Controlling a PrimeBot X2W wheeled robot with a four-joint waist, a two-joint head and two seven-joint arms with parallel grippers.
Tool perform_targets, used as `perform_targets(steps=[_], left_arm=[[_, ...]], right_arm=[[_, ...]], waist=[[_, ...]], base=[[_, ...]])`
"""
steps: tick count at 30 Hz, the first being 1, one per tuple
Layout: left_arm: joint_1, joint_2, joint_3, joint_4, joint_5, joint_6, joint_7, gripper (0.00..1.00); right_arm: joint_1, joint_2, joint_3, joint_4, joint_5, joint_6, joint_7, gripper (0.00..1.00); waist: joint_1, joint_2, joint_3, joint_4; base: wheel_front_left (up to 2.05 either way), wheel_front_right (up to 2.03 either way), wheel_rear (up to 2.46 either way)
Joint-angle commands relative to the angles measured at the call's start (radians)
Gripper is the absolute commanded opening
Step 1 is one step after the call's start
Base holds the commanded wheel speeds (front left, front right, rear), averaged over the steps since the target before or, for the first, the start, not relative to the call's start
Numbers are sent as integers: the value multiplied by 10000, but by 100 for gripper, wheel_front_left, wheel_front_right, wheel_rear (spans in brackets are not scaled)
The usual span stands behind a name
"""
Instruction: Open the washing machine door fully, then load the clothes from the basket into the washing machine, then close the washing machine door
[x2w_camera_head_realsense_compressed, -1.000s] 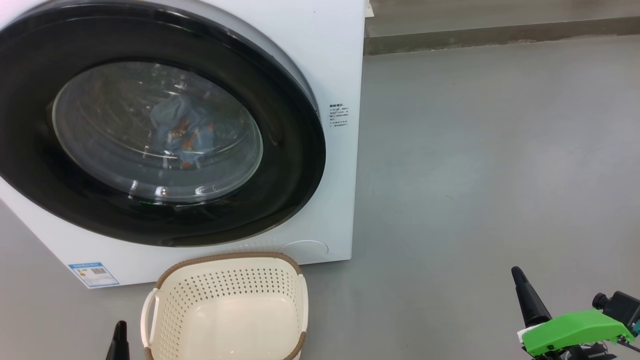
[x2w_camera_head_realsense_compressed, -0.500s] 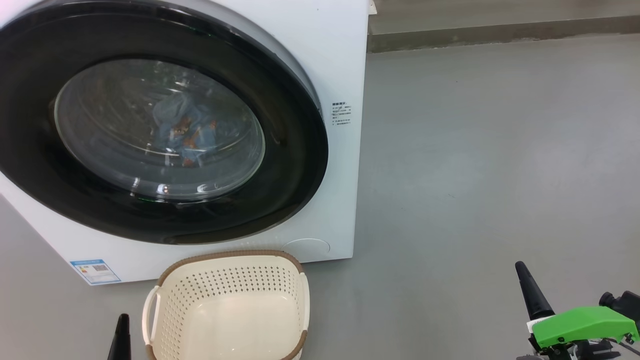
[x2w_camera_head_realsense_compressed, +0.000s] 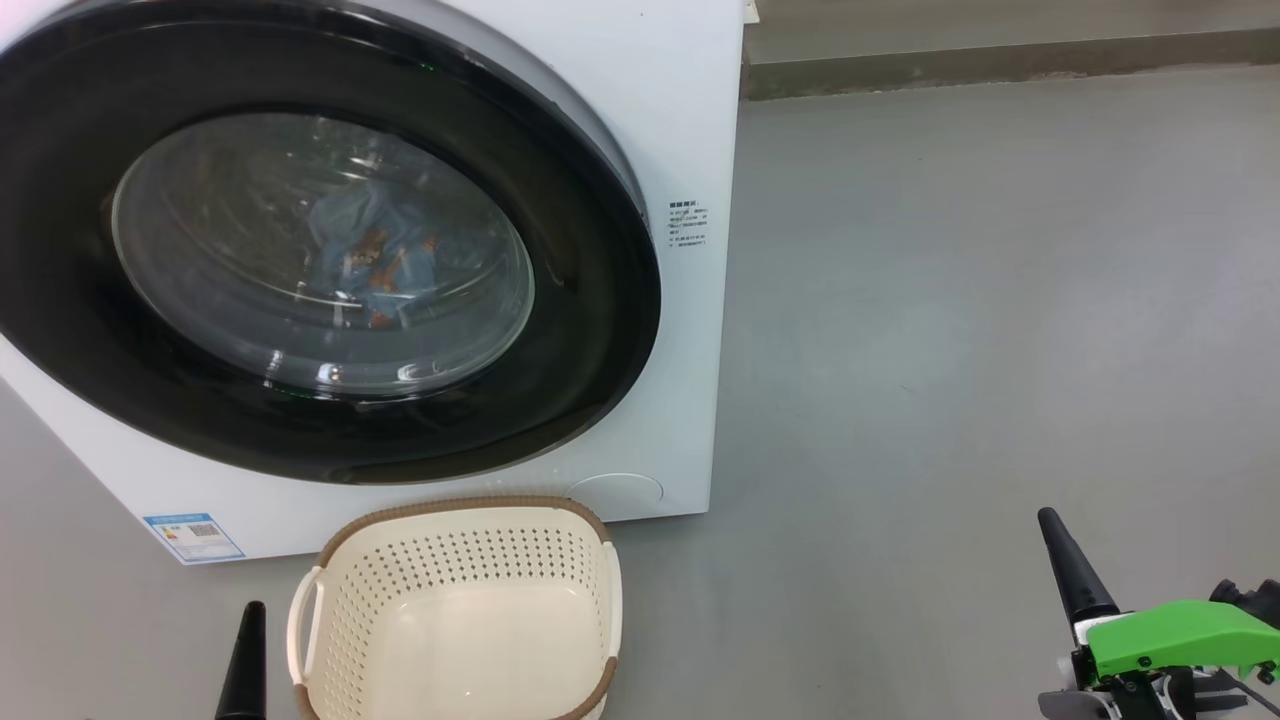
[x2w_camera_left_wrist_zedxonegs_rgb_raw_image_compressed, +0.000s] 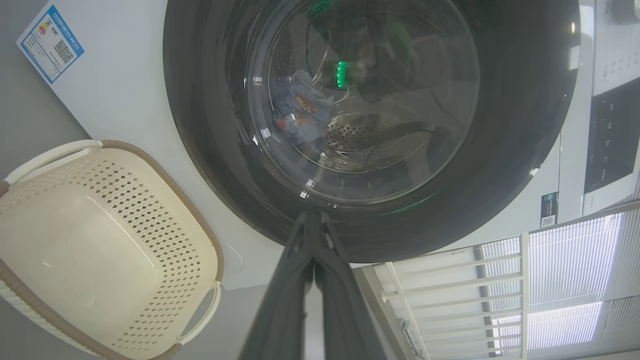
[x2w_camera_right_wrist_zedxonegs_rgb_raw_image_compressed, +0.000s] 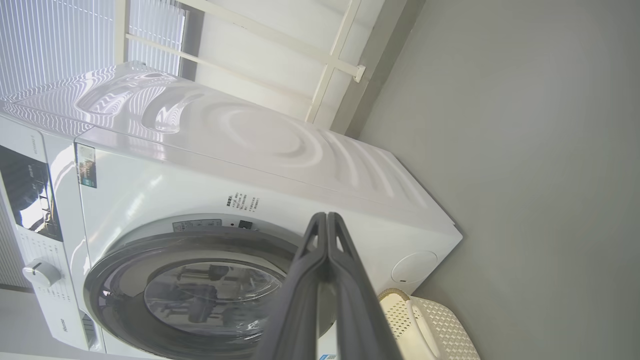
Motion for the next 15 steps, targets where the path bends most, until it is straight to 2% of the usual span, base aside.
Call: perform_targets(steps=[1,15], left_arm=[[-492,73,292,-322,-255,-2,104,0],[-767,-79,423,-389,-1477,36,515,0]], right_arm=[[-481,-72,-3,-322,353,3,97,0],[-564,108,-377,-468,1547,2,483,0]], waist=[[0,0,6,8],[0,0,57,68]], base=[[0,0,0],[0,0,0]])
